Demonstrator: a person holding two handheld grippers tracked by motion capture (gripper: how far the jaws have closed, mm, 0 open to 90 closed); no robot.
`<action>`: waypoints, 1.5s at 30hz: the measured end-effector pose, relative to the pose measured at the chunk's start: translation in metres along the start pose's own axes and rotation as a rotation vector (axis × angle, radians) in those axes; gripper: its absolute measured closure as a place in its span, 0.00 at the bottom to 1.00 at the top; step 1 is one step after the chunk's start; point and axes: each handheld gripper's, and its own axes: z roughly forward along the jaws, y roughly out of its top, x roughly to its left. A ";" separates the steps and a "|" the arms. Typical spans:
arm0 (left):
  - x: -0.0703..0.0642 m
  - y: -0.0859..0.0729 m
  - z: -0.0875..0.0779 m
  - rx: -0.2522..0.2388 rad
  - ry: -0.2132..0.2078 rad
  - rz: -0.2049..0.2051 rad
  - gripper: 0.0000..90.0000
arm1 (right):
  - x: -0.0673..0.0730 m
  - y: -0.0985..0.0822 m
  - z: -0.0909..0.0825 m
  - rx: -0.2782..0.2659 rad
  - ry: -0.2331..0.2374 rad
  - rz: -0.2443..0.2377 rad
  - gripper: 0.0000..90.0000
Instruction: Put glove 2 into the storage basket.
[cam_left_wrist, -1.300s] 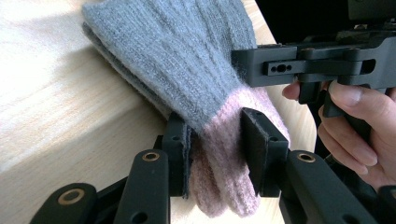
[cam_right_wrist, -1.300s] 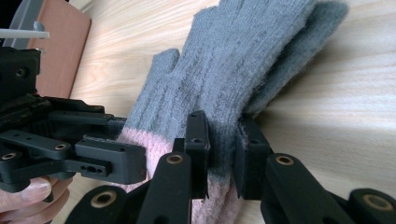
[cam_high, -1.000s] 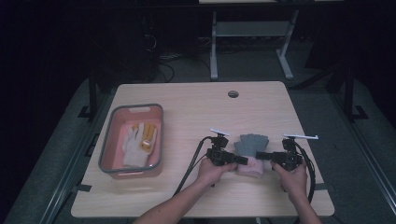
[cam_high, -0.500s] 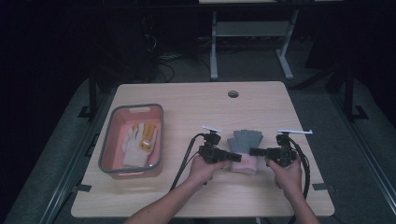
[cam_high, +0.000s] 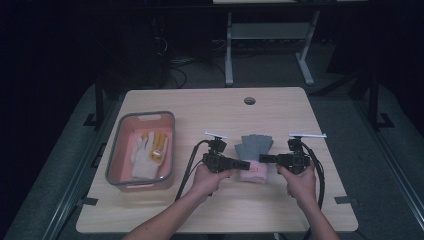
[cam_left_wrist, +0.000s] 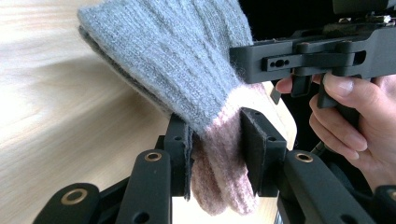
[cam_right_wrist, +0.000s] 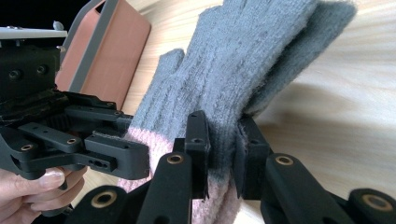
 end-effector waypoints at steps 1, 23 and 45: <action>0.001 0.000 -0.002 -0.002 0.000 0.007 0.72 | 0.001 0.001 0.001 -0.003 0.005 -0.001 0.86; 0.007 0.002 -0.041 -0.052 0.019 0.001 0.73 | 0.031 0.018 0.021 0.021 0.035 -0.047 0.86; 0.013 0.006 -0.079 -0.091 0.044 0.001 0.73 | 0.063 0.036 0.040 0.045 0.073 -0.094 0.86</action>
